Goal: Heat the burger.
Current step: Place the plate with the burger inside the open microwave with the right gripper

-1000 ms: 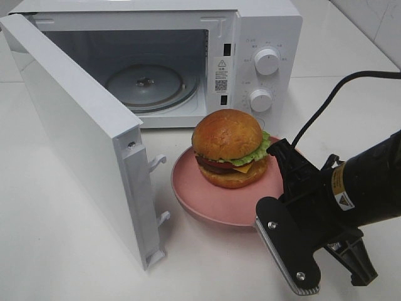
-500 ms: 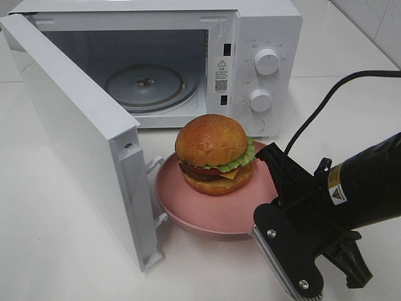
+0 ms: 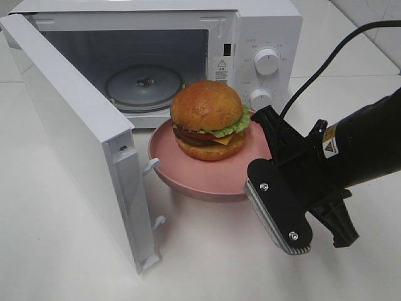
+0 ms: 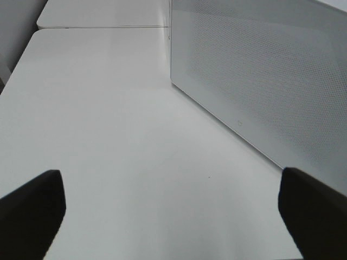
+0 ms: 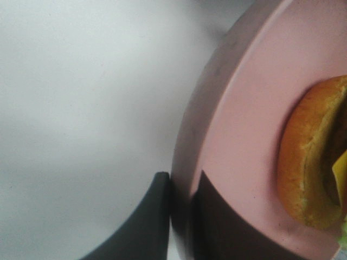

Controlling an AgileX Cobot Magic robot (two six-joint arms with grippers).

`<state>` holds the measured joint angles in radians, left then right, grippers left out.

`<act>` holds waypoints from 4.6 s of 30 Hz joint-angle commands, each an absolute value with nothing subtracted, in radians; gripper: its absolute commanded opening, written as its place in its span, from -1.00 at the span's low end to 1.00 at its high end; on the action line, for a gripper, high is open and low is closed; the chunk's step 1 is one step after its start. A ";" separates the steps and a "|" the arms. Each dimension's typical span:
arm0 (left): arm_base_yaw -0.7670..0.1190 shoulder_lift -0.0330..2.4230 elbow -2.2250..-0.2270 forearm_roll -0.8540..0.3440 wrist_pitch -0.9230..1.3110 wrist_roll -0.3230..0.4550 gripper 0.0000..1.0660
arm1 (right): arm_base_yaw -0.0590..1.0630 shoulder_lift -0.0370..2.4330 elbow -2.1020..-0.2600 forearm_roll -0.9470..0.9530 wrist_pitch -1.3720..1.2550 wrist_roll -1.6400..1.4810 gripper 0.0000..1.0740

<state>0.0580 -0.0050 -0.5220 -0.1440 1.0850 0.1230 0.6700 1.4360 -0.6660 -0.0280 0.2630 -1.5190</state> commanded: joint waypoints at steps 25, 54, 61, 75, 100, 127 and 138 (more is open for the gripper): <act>0.062 -0.020 -0.518 -0.145 1.073 0.122 0.88 | 0.661 1.495 -0.757 -0.053 0.175 -1.583 -0.91; 0.062 -0.020 -0.518 -0.145 1.073 0.122 0.88 | 0.696 1.741 -1.039 -0.042 0.188 -1.576 -0.86; 0.062 -0.020 -0.518 -0.145 1.073 0.122 0.88 | 0.696 1.788 -1.110 -0.042 0.198 -1.568 -0.86; 0.062 -0.020 -0.518 -0.145 1.073 0.122 0.88 | 0.696 1.911 -1.246 -0.046 0.195 -1.490 -0.86; 0.062 -0.020 -0.518 -0.145 1.073 0.122 0.88 | 0.693 2.078 -1.469 -0.212 0.248 -1.187 -0.86; 0.062 -0.020 -0.518 -0.145 1.073 0.122 0.88 | 0.693 2.226 -1.677 -0.419 0.357 -0.909 -0.82; 0.062 -0.020 -0.518 -0.145 1.073 0.122 0.88 | 0.693 2.226 -1.677 -0.410 0.358 -0.853 -0.56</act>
